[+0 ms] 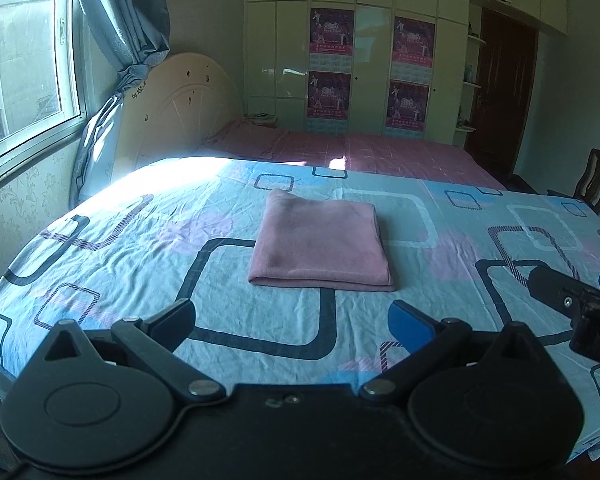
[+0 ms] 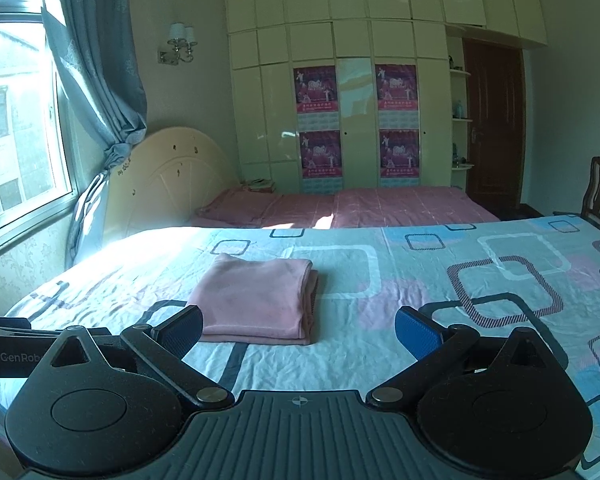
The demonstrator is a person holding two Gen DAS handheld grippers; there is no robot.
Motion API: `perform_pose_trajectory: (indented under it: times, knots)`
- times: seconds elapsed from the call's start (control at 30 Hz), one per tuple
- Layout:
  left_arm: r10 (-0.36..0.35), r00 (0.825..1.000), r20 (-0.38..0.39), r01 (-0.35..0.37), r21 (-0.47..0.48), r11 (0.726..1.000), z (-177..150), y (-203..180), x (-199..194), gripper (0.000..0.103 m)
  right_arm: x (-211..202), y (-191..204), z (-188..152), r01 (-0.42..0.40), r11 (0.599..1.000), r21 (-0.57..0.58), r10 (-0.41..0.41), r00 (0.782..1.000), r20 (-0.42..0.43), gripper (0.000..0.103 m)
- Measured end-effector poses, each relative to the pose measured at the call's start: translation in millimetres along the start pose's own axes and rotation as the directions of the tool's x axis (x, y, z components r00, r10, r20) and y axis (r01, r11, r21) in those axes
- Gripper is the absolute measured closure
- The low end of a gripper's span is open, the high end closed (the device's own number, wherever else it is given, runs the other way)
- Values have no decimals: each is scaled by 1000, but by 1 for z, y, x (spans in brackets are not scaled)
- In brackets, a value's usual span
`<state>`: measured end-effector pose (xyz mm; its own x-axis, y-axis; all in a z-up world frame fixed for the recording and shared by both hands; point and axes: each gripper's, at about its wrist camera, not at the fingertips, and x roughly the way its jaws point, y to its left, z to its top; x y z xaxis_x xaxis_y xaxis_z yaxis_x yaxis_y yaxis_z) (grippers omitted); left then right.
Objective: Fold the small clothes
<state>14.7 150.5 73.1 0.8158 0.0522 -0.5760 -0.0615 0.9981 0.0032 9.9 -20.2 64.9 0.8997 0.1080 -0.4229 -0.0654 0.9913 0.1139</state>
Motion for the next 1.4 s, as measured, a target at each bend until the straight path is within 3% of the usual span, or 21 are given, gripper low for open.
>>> perform_pose_trajectory:
  times: [1.4]
  knots:
    - [19, 1000, -17, -19, -9, 1000, 9, 4, 15, 0, 25, 5, 3, -25, 1000, 6, 25, 999, -46, 2]
